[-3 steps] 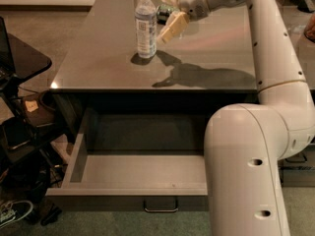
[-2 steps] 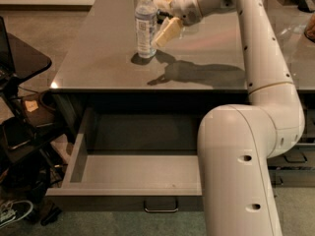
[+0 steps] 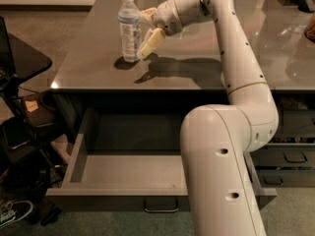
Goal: Place blue plastic bottle into top drawer
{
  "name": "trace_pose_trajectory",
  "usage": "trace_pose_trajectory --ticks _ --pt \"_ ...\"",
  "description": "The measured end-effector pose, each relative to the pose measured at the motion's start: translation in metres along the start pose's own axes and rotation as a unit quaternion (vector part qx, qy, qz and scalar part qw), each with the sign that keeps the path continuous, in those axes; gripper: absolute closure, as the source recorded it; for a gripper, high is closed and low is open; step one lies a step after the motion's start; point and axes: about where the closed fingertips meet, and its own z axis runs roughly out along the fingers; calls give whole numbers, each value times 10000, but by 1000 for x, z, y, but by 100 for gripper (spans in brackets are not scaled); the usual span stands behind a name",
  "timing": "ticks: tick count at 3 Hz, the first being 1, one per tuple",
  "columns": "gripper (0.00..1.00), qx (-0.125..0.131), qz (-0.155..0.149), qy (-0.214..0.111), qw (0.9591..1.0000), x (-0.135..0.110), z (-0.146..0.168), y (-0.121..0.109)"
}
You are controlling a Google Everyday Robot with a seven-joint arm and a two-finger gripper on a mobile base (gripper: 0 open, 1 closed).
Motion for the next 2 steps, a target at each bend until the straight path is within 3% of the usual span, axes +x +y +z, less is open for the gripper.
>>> trace_pose_trajectory --ticks 1,2 --pt "18 0 0 0 10000 0 0 0" --pt "42 0 0 0 10000 0 0 0"
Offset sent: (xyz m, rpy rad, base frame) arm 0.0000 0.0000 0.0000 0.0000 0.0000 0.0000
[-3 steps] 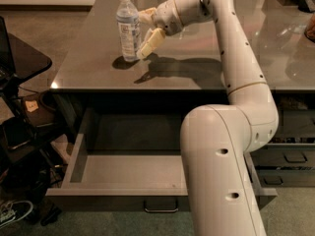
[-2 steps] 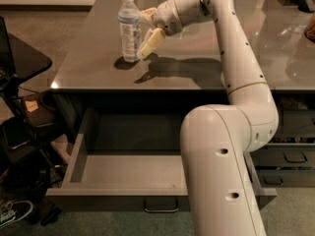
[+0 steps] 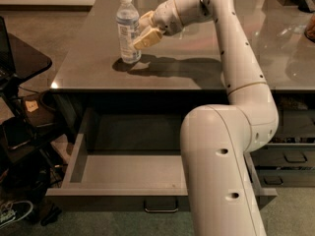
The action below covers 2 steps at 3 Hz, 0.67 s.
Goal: Place blue plastic bottle into top drawer
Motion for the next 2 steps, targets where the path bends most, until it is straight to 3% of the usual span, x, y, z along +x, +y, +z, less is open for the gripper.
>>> trace_pose_trajectory --ticks 2 --pt "88 0 0 0 10000 0 0 0"
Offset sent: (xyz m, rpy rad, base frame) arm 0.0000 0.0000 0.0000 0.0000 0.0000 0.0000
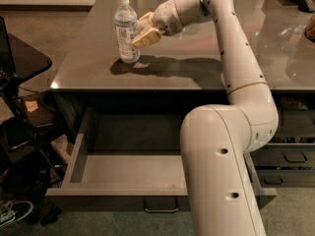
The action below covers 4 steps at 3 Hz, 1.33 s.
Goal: Place blue plastic bottle into top drawer
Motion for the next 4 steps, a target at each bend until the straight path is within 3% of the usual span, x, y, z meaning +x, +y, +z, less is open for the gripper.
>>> trace_pose_trajectory --ticks 1,2,3,4 --pt "100 9 5 -3 10000 0 1 -1" --pt "100 224 48 104 9997 -11 -23 1" --pt "100 1027 -132 65 9946 -45 -96 7" --pt "100 1973 -759 -172 9772 -119 -176 38"
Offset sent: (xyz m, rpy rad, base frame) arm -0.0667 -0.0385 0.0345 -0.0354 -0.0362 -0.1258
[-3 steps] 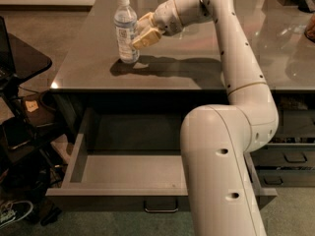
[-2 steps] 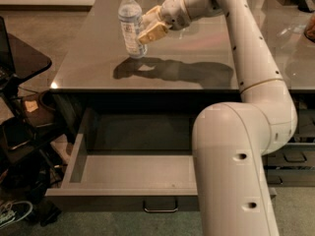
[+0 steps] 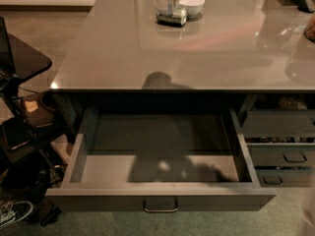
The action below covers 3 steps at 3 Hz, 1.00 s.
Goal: Place blue plastic bottle into top drawer
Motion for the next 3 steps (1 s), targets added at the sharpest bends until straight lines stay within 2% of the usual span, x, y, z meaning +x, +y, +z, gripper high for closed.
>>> trace_pose_trajectory --ticks 1,2,3 --pt "100 676 -525 -556 9948 -119 -56 24" --pt "100 903 -650 -768 9908 -175 -70 46" --pt "100 708 -352 -512 9956 -146 -71 64"
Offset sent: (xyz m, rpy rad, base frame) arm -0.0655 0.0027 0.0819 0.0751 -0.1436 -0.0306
